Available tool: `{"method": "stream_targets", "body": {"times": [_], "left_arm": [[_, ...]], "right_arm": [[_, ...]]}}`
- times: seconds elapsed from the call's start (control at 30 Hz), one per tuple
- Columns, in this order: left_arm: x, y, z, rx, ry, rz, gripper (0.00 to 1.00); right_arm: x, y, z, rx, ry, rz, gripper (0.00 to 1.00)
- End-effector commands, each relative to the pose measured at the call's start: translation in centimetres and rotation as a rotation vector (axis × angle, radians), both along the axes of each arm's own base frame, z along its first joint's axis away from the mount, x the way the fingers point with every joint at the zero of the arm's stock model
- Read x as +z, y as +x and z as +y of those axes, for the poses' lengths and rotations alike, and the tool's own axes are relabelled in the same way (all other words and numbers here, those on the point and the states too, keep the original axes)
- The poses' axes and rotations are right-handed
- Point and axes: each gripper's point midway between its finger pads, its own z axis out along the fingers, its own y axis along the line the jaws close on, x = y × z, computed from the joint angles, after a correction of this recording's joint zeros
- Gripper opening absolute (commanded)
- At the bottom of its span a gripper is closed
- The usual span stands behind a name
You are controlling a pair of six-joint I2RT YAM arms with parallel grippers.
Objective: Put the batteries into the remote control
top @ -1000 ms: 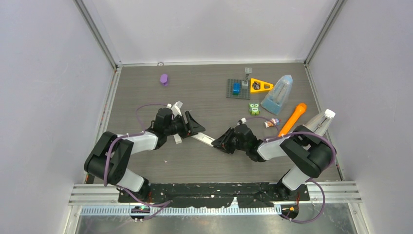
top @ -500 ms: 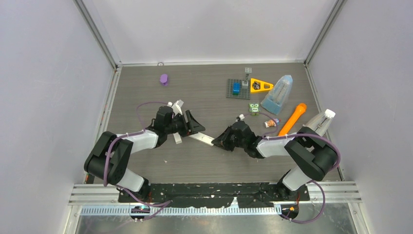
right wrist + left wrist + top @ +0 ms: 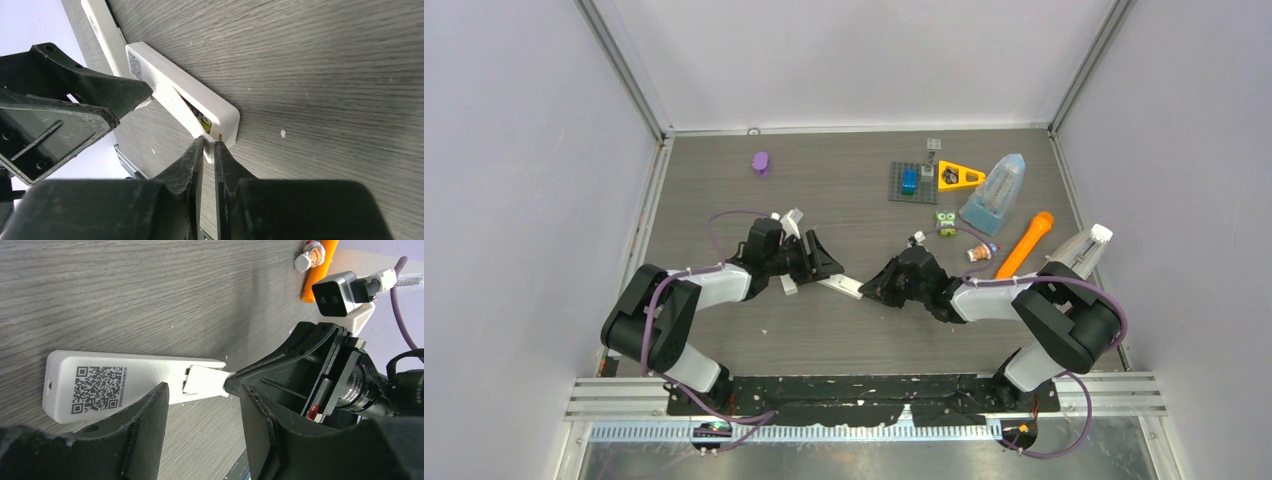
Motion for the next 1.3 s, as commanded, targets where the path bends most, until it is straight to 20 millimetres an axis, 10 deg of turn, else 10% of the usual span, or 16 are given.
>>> {"method": "stream_targets", "body": {"times": [0.0,1.27], "left_arm": [[0.8,0.9,-0.3,-0.018,0.0,-0.036,0.54],[2.4,1.1,-0.6,-0.026,-0.036,-0.105,0.52]], "right_arm": [[-1.2,-0.2,-0.8,-0.008,-0.07,0.023,0.1],[-5.5,-2.7,-3.0,0.012,-0.235,0.226,0.17]]}}
